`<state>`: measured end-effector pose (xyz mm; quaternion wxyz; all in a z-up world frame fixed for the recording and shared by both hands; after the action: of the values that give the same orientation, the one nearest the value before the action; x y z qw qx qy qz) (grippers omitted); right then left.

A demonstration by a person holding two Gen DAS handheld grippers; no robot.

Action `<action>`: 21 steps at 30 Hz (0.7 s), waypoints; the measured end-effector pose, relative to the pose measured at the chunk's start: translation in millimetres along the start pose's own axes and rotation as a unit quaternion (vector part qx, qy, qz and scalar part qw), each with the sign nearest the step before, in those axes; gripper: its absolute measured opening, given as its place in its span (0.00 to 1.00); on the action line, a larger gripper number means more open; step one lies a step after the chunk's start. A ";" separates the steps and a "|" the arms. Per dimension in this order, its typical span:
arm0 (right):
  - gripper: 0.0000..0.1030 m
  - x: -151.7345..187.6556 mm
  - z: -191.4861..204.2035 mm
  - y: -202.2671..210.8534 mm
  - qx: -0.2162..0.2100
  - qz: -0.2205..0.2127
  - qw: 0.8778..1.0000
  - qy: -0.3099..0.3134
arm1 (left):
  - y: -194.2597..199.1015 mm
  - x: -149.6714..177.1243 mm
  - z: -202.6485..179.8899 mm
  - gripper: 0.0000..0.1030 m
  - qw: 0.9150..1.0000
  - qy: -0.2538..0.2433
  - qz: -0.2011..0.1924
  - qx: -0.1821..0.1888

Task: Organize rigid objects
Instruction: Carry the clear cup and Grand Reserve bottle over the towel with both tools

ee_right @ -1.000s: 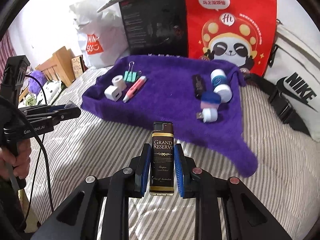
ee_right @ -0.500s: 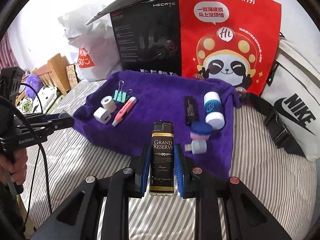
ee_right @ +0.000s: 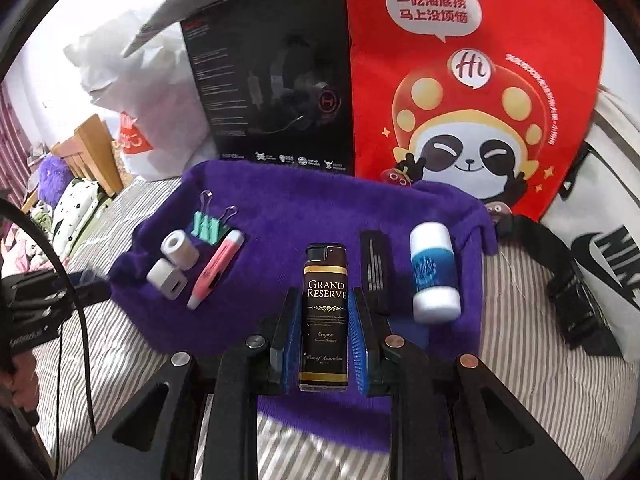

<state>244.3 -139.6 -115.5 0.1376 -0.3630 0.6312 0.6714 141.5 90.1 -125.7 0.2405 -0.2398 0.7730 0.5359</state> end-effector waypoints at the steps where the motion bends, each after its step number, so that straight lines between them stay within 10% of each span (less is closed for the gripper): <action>1: 0.23 -2.8 0.3 -5.3 0.000 0.003 1.000 -0.001 | -1.2 -0.1 1.8 0.25 1.000 0.001 0.001 -0.001; 21: 0.23 -18.0 16.3 -81.4 0.025 0.057 0.998 0.019 | -4.6 2.0 22.9 0.25 1.000 0.018 0.007 0.003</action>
<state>304.1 -105.8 -165.4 0.0960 -0.3357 0.6702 0.6549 145.5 110.0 -137.2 0.2229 -0.2431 0.7805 0.5310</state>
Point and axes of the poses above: each gripper's, at about its wrist camera, not at the fingertips, and y roughly against the way its jaws point, z to its left, x to its underside, the point moved 3 cm from there along -y, roughly the way its jaws point, and after that the axes turned 10 degrees about x, right-handed, at the moved point
